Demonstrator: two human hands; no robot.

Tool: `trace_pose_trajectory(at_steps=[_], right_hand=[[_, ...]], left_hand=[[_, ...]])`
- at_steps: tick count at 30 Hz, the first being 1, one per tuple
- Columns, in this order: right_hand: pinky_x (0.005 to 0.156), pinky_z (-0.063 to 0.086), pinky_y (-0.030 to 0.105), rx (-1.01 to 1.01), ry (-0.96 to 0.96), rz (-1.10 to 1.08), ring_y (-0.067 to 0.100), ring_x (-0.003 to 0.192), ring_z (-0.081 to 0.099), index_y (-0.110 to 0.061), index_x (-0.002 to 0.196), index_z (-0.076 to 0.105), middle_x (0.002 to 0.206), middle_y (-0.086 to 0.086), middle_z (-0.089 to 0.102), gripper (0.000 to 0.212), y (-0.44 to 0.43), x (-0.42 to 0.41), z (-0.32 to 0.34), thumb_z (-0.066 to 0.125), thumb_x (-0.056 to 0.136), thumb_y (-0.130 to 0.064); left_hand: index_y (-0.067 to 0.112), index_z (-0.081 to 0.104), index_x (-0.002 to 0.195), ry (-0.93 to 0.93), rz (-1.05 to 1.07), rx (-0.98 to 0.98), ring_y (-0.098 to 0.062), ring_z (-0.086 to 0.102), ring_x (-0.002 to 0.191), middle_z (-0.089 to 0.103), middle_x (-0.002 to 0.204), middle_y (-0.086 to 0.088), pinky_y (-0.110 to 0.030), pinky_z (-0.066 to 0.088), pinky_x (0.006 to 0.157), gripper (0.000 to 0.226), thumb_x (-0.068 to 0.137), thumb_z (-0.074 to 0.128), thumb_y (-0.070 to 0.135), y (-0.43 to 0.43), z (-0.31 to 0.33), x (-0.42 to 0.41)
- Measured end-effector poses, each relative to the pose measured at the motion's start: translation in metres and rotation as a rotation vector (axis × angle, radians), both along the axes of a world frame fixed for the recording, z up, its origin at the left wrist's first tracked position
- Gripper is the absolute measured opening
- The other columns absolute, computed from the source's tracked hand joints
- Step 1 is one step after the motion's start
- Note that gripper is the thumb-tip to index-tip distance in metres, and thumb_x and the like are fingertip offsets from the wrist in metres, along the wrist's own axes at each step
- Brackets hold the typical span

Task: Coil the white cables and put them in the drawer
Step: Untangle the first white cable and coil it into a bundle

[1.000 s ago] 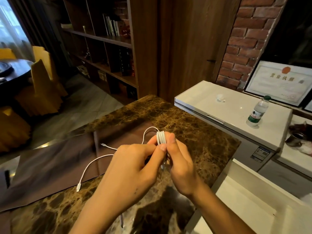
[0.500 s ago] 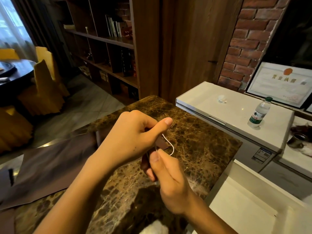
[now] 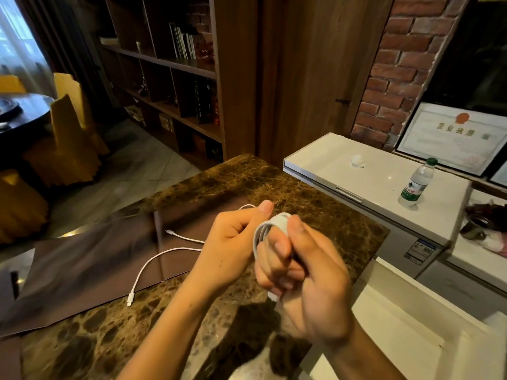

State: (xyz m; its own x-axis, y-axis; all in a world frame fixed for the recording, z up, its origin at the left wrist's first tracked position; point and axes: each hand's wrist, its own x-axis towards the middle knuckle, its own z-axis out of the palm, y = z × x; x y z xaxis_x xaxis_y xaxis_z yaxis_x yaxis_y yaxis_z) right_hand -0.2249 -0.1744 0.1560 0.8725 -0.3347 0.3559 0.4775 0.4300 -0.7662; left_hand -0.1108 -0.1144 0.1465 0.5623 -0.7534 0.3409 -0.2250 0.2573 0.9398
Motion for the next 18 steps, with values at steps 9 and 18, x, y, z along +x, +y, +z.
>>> trace_pose_trajectory(at_steps=[9, 18], right_hand=[[0.043, 0.021, 0.028, 0.160, -0.002, 0.001, 0.010, 0.044, 0.023, -0.014, 0.071, 0.050, 0.052, -0.006, 0.032, 0.040, -0.020, 0.003, 0.005, 0.036, 0.102, -0.034], [0.039, 0.018, 0.025, 0.307, 0.075, 0.002, 0.009, 0.039, 0.018, -0.015, 0.062, 0.045, 0.043, -0.007, 0.032, 0.045, -0.030, 0.010, -0.001, 0.038, 0.101, -0.037]], left_hand=[[0.001, 0.068, 0.082, 0.054, 0.037, -0.044, -0.001, 0.058, 0.057, 0.069, 0.065, 0.001, -0.011, 0.043, 0.058, 0.041, 0.106, 0.038, 0.014, 0.003, -0.021, -0.030], [-0.001, 0.061, 0.074, 0.059, 0.164, -0.057, -0.001, 0.053, 0.055, 0.062, 0.062, 0.003, -0.013, 0.041, 0.056, 0.049, 0.107, 0.035, 0.024, 0.004, -0.024, -0.046]])
